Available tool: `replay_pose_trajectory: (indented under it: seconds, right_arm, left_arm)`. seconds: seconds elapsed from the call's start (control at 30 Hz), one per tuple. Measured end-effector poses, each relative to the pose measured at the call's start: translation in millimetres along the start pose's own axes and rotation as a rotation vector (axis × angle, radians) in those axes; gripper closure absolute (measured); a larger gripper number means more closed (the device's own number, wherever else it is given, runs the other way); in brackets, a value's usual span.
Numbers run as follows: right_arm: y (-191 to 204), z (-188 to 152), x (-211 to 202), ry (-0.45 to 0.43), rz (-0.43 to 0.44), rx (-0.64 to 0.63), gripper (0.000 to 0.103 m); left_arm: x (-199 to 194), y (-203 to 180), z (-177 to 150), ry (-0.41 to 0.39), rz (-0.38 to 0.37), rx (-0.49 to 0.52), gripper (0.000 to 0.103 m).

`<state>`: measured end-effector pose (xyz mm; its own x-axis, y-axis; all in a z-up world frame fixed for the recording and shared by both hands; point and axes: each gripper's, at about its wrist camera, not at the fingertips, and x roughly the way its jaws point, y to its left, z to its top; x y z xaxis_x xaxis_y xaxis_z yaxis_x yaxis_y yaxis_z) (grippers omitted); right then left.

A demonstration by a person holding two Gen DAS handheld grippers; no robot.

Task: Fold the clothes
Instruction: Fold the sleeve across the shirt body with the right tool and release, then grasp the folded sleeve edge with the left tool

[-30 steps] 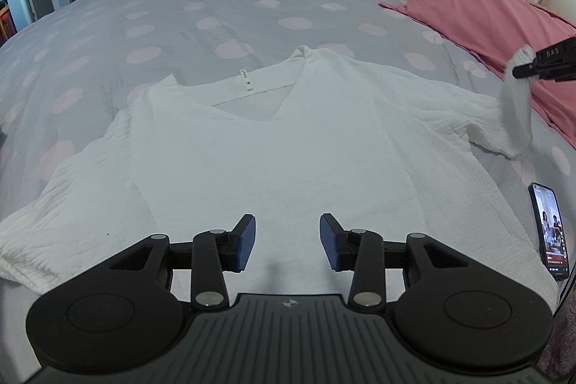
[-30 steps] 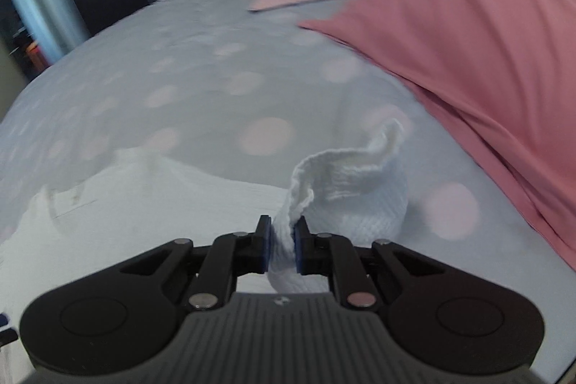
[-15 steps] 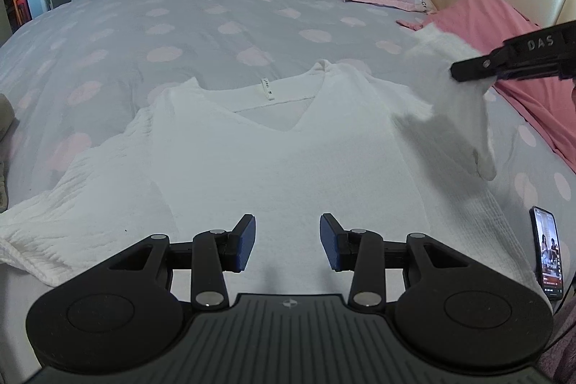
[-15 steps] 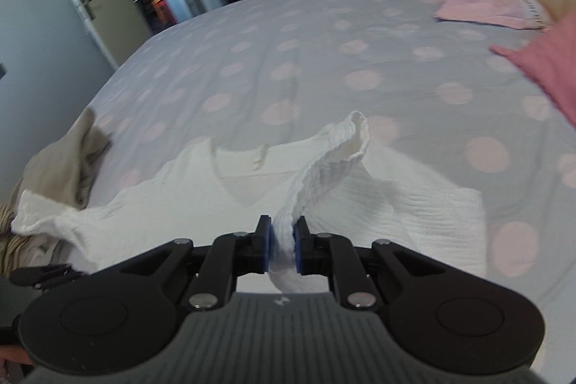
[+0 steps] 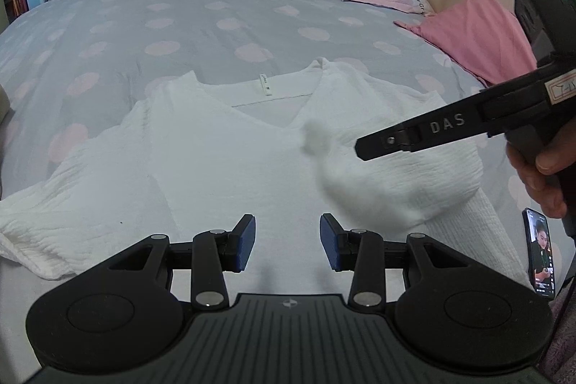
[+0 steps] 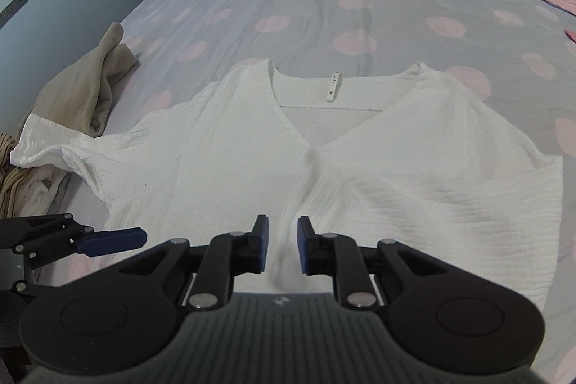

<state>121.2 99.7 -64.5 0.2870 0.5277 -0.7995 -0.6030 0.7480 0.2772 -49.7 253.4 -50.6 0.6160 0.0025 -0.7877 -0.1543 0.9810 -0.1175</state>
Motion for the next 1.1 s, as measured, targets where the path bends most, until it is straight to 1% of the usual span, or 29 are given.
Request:
replay_pose_trajectory:
  seconds: [0.13, 0.17, 0.2, 0.37, 0.53, 0.67, 0.77, 0.8, 0.83, 0.87, 0.93, 0.97, 1.0, 1.07, 1.1]
  right_arm:
    - [-8, 1, -7, -0.018, -0.01, 0.015, 0.078]
    - [-14, 1, -11, -0.025, -0.019, 0.022, 0.073]
    - [-20, 0, -15, -0.031, -0.028, 0.029, 0.07]
    - [-49, -2, -34, -0.064, -0.072, 0.065, 0.069]
    - [-88, -12, -55, -0.085, -0.144, 0.094, 0.067]
    - [-116, -26, -65, -0.076, -0.201, 0.108, 0.065]
    - [-132, -37, -67, -0.054, -0.229, 0.112, 0.063]
    - [-135, -40, -67, -0.045, -0.235, 0.113, 0.063]
    - [-139, -43, -67, -0.038, -0.241, 0.112, 0.063]
    - [-142, -45, -67, -0.034, -0.247, 0.109, 0.062]
    - [-146, -49, -67, -0.027, -0.256, 0.101, 0.061]
    - [-149, -50, -67, -0.024, -0.259, 0.099, 0.059]
    - [-150, -51, -67, -0.02, -0.26, 0.096, 0.059]
    - [-154, -55, -67, -0.011, -0.262, 0.088, 0.058]
    - [-155, -56, -66, -0.006, -0.264, 0.084, 0.057]
  left_arm:
    - [6, -4, 1, 0.004, -0.039, -0.005, 0.061]
    - [10, -6, 1, 0.006, -0.045, -0.008, 0.06]
    - [13, -7, 1, 0.009, -0.051, -0.013, 0.06]
    - [32, -12, 6, 0.034, -0.096, -0.056, 0.06]
    - [60, -28, 10, 0.084, -0.088, -0.048, 0.06]
    - [82, -32, 10, 0.12, -0.086, -0.076, 0.06]
    - [95, -34, 10, 0.145, -0.108, -0.091, 0.061]
    - [98, -36, 10, 0.152, -0.109, -0.085, 0.062]
    - [101, -38, 9, 0.156, -0.101, -0.072, 0.066]
    - [104, -40, 8, 0.155, -0.087, -0.056, 0.074]
    - [106, -41, 7, 0.147, -0.08, -0.031, 0.081]
    - [105, -41, 7, 0.138, -0.084, -0.028, 0.086]
    - [104, -41, 8, 0.128, -0.084, -0.025, 0.089]
    - [97, -39, 12, 0.096, -0.086, -0.032, 0.103]
    - [93, -37, 14, 0.079, -0.088, -0.037, 0.103]
